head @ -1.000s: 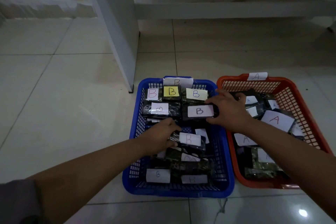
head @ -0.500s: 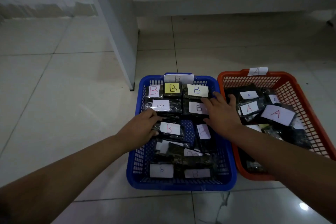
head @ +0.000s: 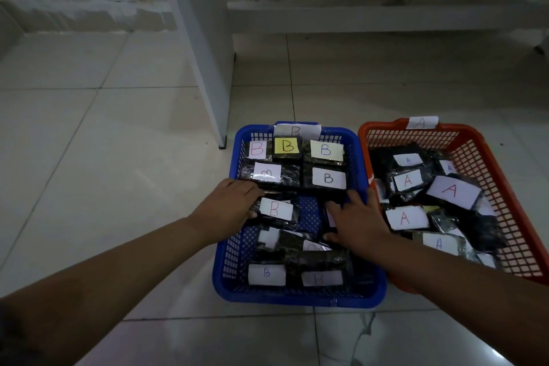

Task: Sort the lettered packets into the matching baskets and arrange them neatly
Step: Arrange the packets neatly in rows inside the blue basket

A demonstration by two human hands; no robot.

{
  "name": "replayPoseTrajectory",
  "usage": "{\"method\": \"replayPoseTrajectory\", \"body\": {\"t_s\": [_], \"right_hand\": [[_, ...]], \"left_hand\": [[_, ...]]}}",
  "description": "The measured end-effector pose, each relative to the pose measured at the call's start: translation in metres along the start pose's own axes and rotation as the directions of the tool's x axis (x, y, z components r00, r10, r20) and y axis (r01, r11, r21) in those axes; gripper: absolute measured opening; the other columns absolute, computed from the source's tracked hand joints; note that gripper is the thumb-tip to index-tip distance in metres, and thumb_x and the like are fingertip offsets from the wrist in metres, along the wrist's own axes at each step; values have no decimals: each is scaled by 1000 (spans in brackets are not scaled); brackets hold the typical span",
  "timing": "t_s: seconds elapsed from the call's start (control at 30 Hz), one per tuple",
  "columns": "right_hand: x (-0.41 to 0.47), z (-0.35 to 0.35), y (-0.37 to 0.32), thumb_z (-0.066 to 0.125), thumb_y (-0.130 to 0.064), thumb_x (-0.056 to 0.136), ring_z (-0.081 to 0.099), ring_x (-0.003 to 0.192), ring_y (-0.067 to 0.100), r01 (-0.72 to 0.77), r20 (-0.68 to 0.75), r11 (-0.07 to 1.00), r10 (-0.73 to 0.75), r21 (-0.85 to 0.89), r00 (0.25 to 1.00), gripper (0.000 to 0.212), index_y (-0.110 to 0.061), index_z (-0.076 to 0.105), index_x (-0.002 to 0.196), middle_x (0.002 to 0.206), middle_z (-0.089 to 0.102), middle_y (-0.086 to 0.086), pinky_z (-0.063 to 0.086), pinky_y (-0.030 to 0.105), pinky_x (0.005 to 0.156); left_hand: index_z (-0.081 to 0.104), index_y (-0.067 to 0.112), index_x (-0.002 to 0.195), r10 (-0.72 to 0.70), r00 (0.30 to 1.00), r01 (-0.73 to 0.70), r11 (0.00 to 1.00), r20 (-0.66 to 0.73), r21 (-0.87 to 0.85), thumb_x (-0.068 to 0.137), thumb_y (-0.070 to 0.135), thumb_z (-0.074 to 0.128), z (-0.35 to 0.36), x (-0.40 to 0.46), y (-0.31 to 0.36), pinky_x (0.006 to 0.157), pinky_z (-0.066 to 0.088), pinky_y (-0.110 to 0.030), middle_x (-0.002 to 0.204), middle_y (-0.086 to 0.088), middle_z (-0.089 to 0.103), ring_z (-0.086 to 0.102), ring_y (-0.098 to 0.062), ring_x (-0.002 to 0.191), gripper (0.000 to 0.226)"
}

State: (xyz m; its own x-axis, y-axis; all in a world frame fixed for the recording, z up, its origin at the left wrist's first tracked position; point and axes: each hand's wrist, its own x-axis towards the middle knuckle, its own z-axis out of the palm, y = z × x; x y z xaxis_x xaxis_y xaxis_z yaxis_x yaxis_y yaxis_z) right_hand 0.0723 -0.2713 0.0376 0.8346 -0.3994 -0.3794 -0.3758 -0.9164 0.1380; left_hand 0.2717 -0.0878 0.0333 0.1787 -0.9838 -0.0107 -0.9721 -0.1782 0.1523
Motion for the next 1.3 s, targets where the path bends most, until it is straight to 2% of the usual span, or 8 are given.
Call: {"method": "replayPoseTrajectory", "body": {"t_s": [0.23,0.43,0.53,0.67,0.83,0.97,1.13,1.3], "right_hand": [[1,-1,1,44,-59,85,17,135,32,41,18,998,-40,-46,999,74,-29,16,146,128,54,12,-3,59,109],[0,-14,-1,65,-46,75,24,130,28,-84,67,966,69,245,995,83,-23,20,140,118,57,5,-2,57,109],[-4,-13,-1,59,-51,79,23,132,29,-69,88,983,55,170,995,70,-19,31,135,123,54,4,-5,61,108],[-5,-7,-4,52,-58,82,14,139,28,-50,81,990,40,128,996,74,-20,24,139,137,47,7,-17,62,105],[-4,-23,4,62,-48,77,27,130,23,-77,63,938,59,339,996,64,-29,34,131,122,51,1,4,55,109],[-9,-49,39,66,-39,75,43,119,22,-209,52,831,213,516,976,47,-34,48,119,118,54,-5,21,49,105],[-14,-66,75,75,-24,72,58,96,20,-263,175,454,227,851,958,34,-25,58,101,103,61,1,47,39,89],[-13,-65,76,78,-20,71,61,96,18,-207,159,242,201,948,966,32,-24,61,98,102,63,3,48,37,89]], "left_hand": [[50,20,129,-70,997,67,993,-33,-97,86,25,63,-3,-5,-3,98,31,-28,123,2,57,53,-15,110,45],[50,22,129,-9,999,13,998,53,-60,87,34,61,-2,-7,-7,99,18,-23,123,6,56,52,-12,111,45],[49,24,129,0,994,7,998,108,-61,88,40,59,-3,-6,-7,99,11,-22,123,8,54,50,-9,112,45],[52,21,126,10,995,-3,997,95,-73,86,39,61,1,-9,-5,102,11,-24,117,5,58,54,-13,109,44],[54,17,126,5,999,0,996,52,-91,86,36,62,3,-5,5,102,19,-23,116,2,60,56,-15,106,44],[51,18,128,-42,998,49,980,39,-195,89,33,59,7,4,25,97,24,-21,119,2,58,52,-14,108,42],[47,16,132,-161,982,187,917,103,-351,90,33,59,20,33,57,88,39,-23,124,-2,53,50,-16,110,47],[48,16,133,-191,973,227,875,126,-428,86,34,64,30,61,71,94,42,-26,128,-2,53,50,-17,115,53]]}}
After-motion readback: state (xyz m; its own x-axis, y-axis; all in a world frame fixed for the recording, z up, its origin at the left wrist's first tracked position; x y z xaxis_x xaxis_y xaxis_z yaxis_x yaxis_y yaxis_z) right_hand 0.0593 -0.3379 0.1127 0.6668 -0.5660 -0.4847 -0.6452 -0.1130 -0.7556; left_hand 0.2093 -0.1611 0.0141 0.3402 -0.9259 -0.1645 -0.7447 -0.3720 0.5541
